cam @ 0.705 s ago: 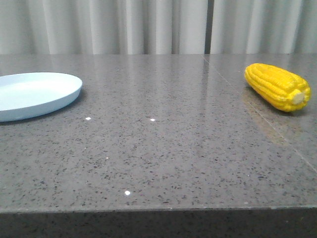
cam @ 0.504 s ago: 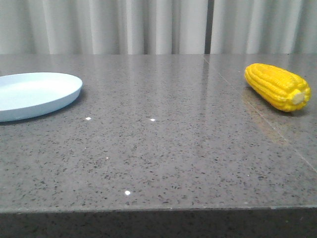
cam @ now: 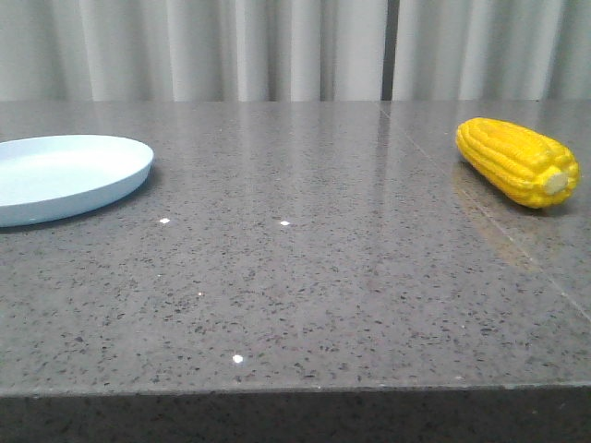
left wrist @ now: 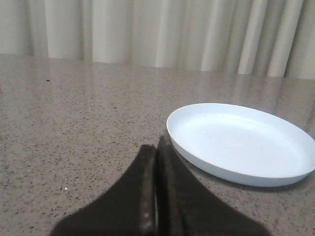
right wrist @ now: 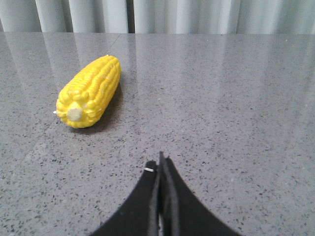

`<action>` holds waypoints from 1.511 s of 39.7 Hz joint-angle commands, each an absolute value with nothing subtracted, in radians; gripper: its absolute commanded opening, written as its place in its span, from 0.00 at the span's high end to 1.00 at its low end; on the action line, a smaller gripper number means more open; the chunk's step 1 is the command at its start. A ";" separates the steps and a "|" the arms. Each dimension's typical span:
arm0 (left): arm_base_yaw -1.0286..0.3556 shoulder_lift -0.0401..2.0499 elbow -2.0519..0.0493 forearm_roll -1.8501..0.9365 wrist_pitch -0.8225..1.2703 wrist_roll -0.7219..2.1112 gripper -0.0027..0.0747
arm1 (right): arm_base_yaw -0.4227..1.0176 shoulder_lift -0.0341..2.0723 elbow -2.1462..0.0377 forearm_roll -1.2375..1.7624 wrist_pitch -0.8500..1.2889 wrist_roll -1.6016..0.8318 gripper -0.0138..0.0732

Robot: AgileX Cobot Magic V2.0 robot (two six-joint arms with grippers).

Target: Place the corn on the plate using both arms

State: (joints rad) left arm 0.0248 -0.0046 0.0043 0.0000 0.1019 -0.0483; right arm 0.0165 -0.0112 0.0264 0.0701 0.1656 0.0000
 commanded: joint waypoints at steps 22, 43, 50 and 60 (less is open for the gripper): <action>0.025 -0.025 0.009 -0.006 0.012 -0.050 0.99 | 0.011 -0.026 0.022 0.077 0.081 -0.010 0.92; 0.025 0.001 -0.187 0.014 -0.152 -0.050 0.99 | 0.013 0.004 -0.228 0.077 0.144 -0.010 0.92; 0.025 0.144 -0.373 0.073 0.146 -0.050 0.99 | 0.013 0.144 -0.422 0.077 0.276 -0.010 0.92; 0.025 0.347 -0.492 0.075 0.227 -0.050 0.99 | 0.013 0.320 -0.508 0.080 0.276 -0.010 0.92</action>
State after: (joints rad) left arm 0.0248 0.3046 -0.4457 0.0733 0.2960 -0.0483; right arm 0.0165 0.2827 -0.4633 0.0708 0.3393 0.0000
